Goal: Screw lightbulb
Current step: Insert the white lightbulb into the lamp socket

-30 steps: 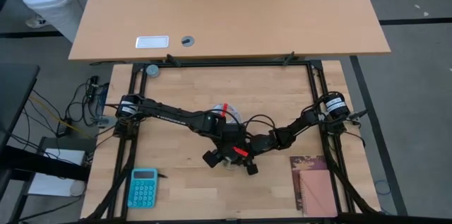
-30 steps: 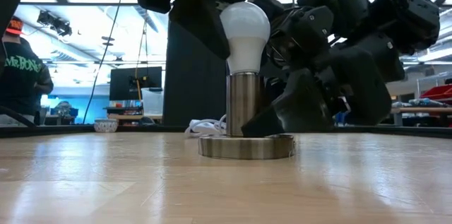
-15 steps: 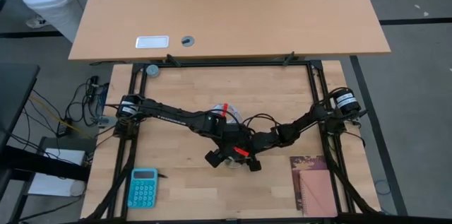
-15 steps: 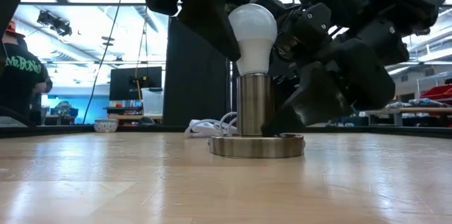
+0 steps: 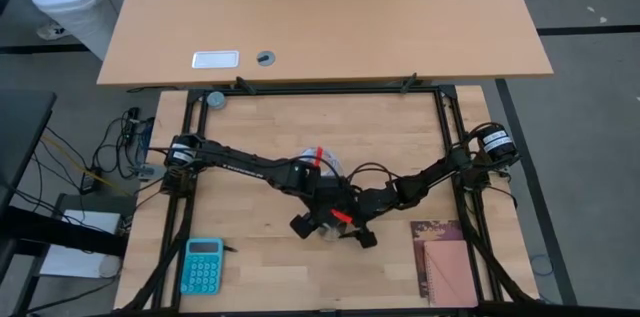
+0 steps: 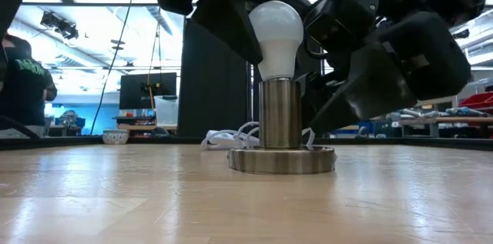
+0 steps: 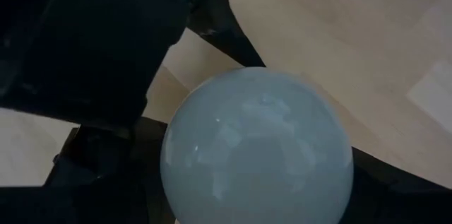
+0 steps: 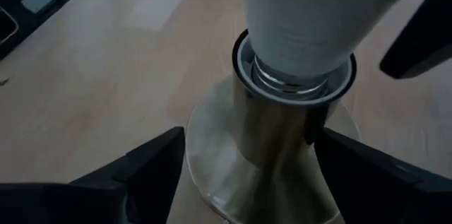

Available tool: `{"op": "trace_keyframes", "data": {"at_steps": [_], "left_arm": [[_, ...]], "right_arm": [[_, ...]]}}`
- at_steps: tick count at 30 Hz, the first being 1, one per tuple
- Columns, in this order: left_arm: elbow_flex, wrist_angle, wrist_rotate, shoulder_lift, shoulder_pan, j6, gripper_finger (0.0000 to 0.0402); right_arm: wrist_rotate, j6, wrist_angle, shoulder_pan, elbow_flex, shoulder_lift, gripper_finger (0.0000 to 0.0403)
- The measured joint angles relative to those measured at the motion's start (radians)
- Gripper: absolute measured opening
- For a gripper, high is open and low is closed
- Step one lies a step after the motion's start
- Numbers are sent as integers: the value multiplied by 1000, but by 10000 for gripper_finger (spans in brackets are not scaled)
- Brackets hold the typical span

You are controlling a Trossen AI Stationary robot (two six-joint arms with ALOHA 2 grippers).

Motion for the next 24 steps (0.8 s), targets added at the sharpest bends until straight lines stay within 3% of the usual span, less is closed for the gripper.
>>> {"op": "trace_keyframes", "data": {"at_steps": [13, 24], "left_arm": [[-1, 16, -7, 0, -5, -1, 271], [-1, 29, -15, 0, -10, -34, 271]], "right_arm": [[25, -19, 76, 3, -12, -1, 308], [-98, -90, 76, -44, -78, -2, 308]]}}
